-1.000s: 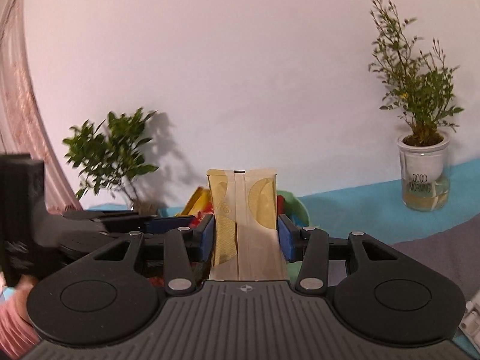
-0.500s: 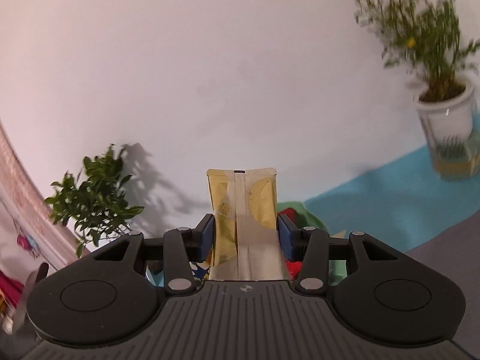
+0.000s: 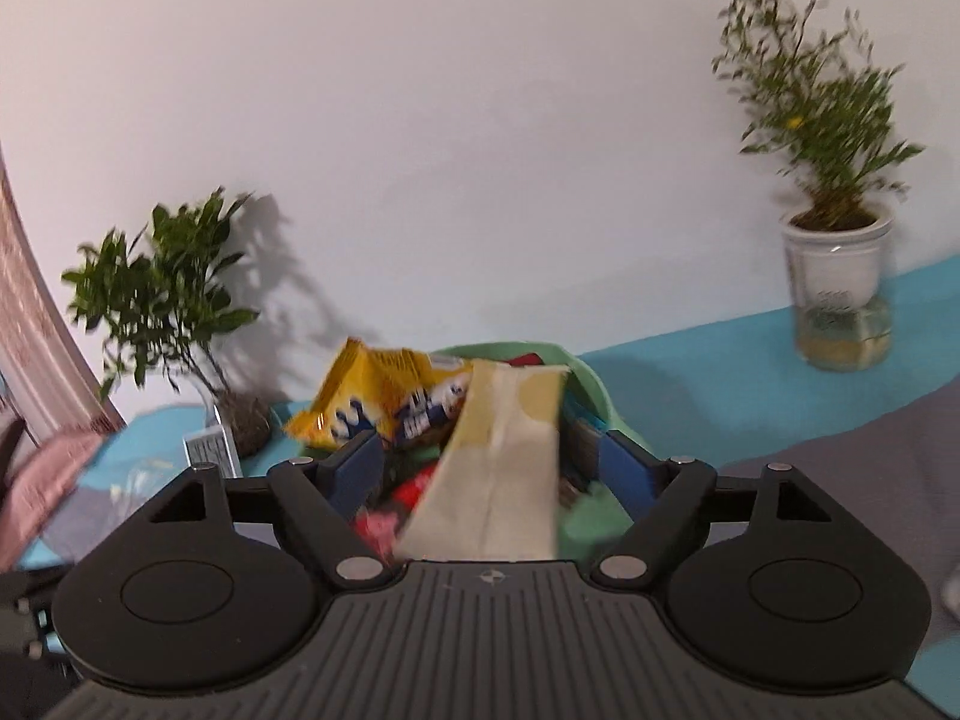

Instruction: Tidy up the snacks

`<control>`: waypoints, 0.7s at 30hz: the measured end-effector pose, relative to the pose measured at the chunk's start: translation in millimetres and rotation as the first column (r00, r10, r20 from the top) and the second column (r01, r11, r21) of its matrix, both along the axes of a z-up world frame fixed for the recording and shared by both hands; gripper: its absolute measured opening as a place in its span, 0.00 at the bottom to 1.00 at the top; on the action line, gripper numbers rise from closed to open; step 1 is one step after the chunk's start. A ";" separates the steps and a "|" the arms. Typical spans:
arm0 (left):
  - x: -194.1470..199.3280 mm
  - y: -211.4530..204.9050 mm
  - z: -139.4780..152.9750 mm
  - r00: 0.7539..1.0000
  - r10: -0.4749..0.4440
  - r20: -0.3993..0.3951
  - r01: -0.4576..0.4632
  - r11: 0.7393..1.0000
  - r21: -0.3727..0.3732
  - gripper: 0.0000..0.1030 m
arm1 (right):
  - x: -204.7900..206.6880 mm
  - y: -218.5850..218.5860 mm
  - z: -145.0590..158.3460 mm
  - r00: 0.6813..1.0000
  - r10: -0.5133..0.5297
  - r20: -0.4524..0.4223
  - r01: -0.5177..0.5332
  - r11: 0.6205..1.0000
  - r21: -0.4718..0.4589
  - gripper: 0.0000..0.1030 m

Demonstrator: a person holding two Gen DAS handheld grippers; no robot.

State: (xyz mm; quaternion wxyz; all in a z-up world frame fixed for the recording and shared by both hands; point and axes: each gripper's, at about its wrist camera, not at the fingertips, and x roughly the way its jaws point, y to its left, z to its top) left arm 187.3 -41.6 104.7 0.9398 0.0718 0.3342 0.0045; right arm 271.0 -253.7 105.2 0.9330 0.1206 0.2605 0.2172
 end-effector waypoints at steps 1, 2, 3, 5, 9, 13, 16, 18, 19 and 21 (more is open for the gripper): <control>-0.4 -1.2 -1.6 1.000 0.007 -0.013 -0.007 1.000 0.001 1.00 | -7.0 -0.2 -0.7 1.000 0.001 0.005 -0.001 1.000 -0.023 0.83; -1.0 -2.1 -3.2 1.000 0.016 -0.025 -0.016 1.000 0.001 1.00 | -15.1 0.6 -2.8 1.000 0.005 0.011 -0.005 0.999 -0.049 0.86; -2.2 -3.0 -4.6 0.999 0.023 -0.033 -0.023 1.000 0.000 1.00 | -22.7 2.4 -5.4 1.000 0.013 0.017 -0.012 0.997 -0.080 0.87; -4.3 -4.1 -7.2 0.998 0.039 -0.052 -0.039 0.999 -0.004 1.00 | -34.6 9.4 -12.6 0.999 0.027 0.023 -0.023 0.989 -0.149 0.89; -9.1 -4.0 -10.3 0.994 0.066 -0.082 -0.068 0.998 -0.013 1.00 | -49.4 19.5 -26.7 0.998 0.060 0.009 -0.056 0.974 -0.219 0.90; -14.2 -3.1 -12.1 0.991 0.081 -0.103 -0.083 0.996 -0.013 1.00 | -57.4 25.0 -34.0 0.998 0.065 -0.004 -0.064 0.969 -0.238 0.93; -18.4 -2.3 -13.1 0.990 0.087 -0.113 -0.089 0.996 -0.018 1.00 | -60.9 28.2 -35.1 0.998 0.061 -0.008 -0.061 0.964 -0.260 0.93; -20.5 -2.5 -13.3 0.989 0.088 -0.115 -0.091 0.996 -0.016 1.00 | -62.2 29.1 -35.0 0.998 0.060 -0.009 -0.060 0.961 -0.270 0.94; -21.3 -2.8 -13.3 0.989 0.088 -0.116 -0.090 0.996 -0.015 1.00 | -62.6 29.2 -34.5 0.998 0.061 -0.011 -0.061 0.960 -0.273 0.94; -22.9 -3.7 -13.3 0.989 0.089 -0.117 -0.091 0.996 -0.015 1.00 | -62.8 29.5 -33.4 0.998 0.062 -0.012 -0.062 0.958 -0.279 0.94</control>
